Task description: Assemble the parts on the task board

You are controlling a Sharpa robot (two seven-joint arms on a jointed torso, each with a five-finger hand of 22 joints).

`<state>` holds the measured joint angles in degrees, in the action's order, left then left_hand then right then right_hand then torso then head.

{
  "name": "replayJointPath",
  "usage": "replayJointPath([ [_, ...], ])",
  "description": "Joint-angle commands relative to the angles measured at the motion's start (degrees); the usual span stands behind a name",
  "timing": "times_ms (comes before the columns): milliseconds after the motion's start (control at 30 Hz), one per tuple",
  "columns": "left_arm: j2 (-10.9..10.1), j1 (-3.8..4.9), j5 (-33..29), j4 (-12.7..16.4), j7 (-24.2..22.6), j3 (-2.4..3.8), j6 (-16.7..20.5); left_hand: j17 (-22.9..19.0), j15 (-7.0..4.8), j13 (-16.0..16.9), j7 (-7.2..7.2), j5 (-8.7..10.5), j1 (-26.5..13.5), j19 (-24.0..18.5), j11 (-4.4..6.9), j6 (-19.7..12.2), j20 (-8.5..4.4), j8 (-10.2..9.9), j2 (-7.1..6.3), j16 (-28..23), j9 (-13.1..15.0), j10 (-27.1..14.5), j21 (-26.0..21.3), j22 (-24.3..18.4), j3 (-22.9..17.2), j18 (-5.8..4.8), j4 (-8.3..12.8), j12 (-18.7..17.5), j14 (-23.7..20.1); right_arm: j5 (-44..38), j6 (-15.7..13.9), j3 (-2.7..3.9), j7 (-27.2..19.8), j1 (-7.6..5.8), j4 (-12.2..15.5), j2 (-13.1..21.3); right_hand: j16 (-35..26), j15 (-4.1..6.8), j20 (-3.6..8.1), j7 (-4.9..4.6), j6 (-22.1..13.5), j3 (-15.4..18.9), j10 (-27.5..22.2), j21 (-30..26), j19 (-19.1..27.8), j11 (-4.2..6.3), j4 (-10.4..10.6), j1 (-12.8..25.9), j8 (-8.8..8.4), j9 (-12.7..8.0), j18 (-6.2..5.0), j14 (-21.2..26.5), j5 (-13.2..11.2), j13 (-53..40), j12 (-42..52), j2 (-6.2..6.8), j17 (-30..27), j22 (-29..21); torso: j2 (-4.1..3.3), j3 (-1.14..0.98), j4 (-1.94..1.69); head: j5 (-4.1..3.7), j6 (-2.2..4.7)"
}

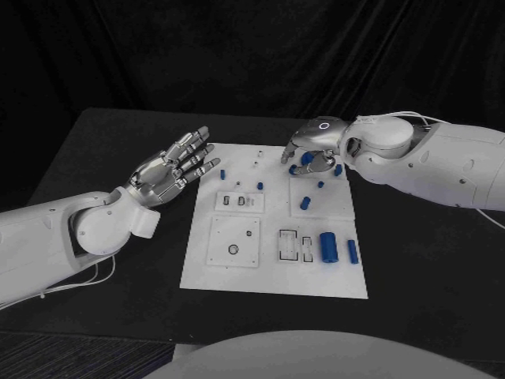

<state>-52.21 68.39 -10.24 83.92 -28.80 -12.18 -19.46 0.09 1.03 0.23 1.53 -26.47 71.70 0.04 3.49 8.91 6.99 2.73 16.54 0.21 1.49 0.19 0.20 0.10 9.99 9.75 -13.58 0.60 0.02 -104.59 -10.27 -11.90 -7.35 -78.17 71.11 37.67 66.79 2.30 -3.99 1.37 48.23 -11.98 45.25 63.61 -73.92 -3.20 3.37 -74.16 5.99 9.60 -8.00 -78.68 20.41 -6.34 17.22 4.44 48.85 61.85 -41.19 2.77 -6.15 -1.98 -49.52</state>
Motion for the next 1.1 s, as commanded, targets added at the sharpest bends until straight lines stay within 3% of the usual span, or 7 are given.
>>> replayJointPath([
  [33, 0.11, 0.07, 0.08, 0.06, -0.50, 0.06, -0.98, -0.09, 0.38, 0.05, -0.26, -0.42, 0.63, -0.04, -0.24, -0.04, 0.47, 0.32, -0.02, -0.21, 0.09, -0.02, -0.20, -0.10, -0.24, 0.30, 0.18, 0.22, -0.02, -0.54, 0.39, 0.03, 0.03, 0.33, -0.42, -0.14, 0.38, 0.02, -0.01, -0.15, 0.74, -0.57, 0.73, 0.25, -0.15, 0.03, -0.14, -0.76, 0.16, 0.17, 1.00, -0.12, 0.44, 0.04, -0.19, 0.24, 0.07, 0.12, -0.01, 0.01, -0.01, 0.09, -0.02],
  [333, 0.17, 0.06, 0.08, -0.27, -0.21, 0.05, -1.04, -0.09, 0.40, 0.06, -0.27, -0.55, 0.67, -0.04, -0.26, 0.05, 0.49, 0.36, -0.02, -0.21, 0.11, -0.02, -0.20, -0.10, -0.33, 0.30, 0.28, 0.24, -0.02, -0.54, -0.73, 0.04, -0.56, 0.53, -1.29, -0.40, 1.48, 0.12, 0.06, -0.72, 2.36, -1.41, 1.92, 1.21, -0.67, 0.20, -0.45, -0.87, 0.65, 0.81, 1.24, -0.59, -0.02, -0.12, 0.05, 0.27, 1.72, 1.48, 0.01, 0.02, 0.02, 0.13, -0.14],
  [767, 0.27, 0.04, 0.08, -0.15, 0.36, 0.05, -1.42, -0.09, 0.41, 0.05, -0.45, -0.72, 0.67, -0.04, -0.28, 0.60, 0.52, 0.60, 0.06, -0.21, 0.21, -0.03, -0.20, -0.10, -0.54, 0.31, 0.40, 0.21, -0.02, -0.54, -2.52, 0.04, -1.83, 1.05, -2.29, -0.75, 2.65, 0.51, 0.40, -2.01, 5.68, -3.77, 3.87, 2.41, -1.22, 0.78, -1.55, -2.04, 2.64, 2.94, 1.49, -0.96, 0.36, -0.19, 0.12, 0.14, 3.16, 3.39, 0.03, 0.08, 0.02, 0.09, -0.39],
  [967, 0.25, 0.04, 0.08, -0.17, 0.51, 0.05, -1.40, -0.09, 0.43, 0.05, -0.51, -0.74, 0.66, -0.04, -0.31, 0.77, 0.53, 0.68, 0.08, -0.21, 0.25, -0.03, -0.20, -0.10, -0.61, 0.31, 0.42, 0.21, -0.02, -0.54, -3.31, 0.04, -2.31, 1.52, -3.00, -1.05, 2.58, 1.10, 0.94, -2.30, 6.14, -5.03, 5.39, 3.10, -1.68, 1.64, -2.30, -3.05, 3.29, 4.27, 1.63, -1.10, -2.21, 0.03, -0.15, 0.54, 2.97, 4.52, 0.08, 0.09, 0.01, 0.10, -0.48],
  [1100, 0.29, 0.04, 0.08, -0.21, 0.65, 0.05, -1.46, -0.09, 0.43, 0.05, -0.51, -0.74, 0.66, -0.04, -0.31, 0.77, 0.53, 0.68, 0.08, -0.21, 0.25, -0.03, -0.20, -0.10, -0.61, 0.31, 0.42, 0.21, -0.02, -0.54, -3.78, 0.04, -2.56, 1.87, -3.44, -1.26, 2.54, 1.17, 1.01, -2.24, 5.74, -5.17, 5.82, 3.25, -1.80, 1.65, -2.17, -2.87, 3.17, 4.54, 1.70, -1.18, -3.18, 0.14, -0.30, 0.75, 2.91, 4.81, 0.09, 0.09, -0.06, 0.07, -0.48],
])
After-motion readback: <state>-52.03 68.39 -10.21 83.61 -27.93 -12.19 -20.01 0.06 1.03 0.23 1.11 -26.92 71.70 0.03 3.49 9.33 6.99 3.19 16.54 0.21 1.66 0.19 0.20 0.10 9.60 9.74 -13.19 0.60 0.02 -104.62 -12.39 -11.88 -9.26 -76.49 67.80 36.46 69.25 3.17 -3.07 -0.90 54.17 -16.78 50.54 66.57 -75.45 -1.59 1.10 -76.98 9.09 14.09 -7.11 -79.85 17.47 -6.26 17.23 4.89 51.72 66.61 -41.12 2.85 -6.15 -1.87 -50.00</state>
